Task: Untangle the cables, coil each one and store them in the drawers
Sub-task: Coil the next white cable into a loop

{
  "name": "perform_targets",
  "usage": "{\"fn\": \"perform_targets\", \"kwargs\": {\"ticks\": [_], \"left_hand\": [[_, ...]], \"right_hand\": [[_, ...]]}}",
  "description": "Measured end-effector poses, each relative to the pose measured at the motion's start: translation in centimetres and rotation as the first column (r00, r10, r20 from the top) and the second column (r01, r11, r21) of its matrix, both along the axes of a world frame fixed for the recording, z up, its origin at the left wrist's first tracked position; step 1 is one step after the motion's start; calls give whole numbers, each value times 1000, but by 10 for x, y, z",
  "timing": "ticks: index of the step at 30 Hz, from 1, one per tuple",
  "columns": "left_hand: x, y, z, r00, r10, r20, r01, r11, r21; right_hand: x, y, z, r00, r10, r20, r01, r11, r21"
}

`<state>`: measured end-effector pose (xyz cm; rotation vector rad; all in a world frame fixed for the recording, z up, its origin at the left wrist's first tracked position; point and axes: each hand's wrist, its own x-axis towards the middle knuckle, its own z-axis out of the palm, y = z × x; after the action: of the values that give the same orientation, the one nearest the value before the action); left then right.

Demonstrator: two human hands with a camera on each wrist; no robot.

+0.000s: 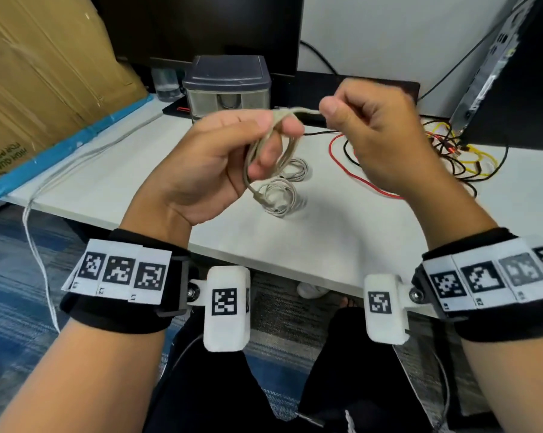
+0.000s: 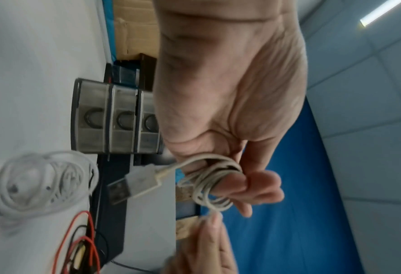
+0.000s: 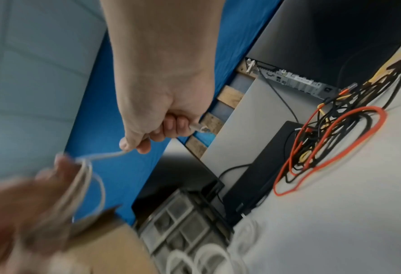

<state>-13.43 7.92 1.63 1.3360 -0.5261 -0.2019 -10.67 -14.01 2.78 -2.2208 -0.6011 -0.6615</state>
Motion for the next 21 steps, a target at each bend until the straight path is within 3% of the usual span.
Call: {"fn": "perform_targets", "kwargs": {"ticks": [3,5,8,11,14,17,21], "left_hand": [[0,-11,7,996,87,-8,-87,981,-175],[1,-19,7,978,206,-2,-203,964,-173],[1,-28,5,916,398,47,-395,917,-58],[3,-31,4,863,464,200,-501,839,213],[5,-31,9,869,392,303,-493,748,445],[7,-33,17,861,448,242,-507,715,481],[8,-39,14,872,486,67,-471,792,388]], "right_hand": [[-4,11,-11,987,92,-133,-109,986,-128],[-7,19,-9,961,126,-247,-188,951,-245],[-11,27,0,940,72,-334,-239,836,-494],[-14,28,11,954,56,-294,-239,737,-632],[-16,28,19,975,104,-197,-210,724,-657],[-20,32,18,967,183,-175,-251,774,-581],[-21,38,10,964,243,-104,-263,836,-482]]}}
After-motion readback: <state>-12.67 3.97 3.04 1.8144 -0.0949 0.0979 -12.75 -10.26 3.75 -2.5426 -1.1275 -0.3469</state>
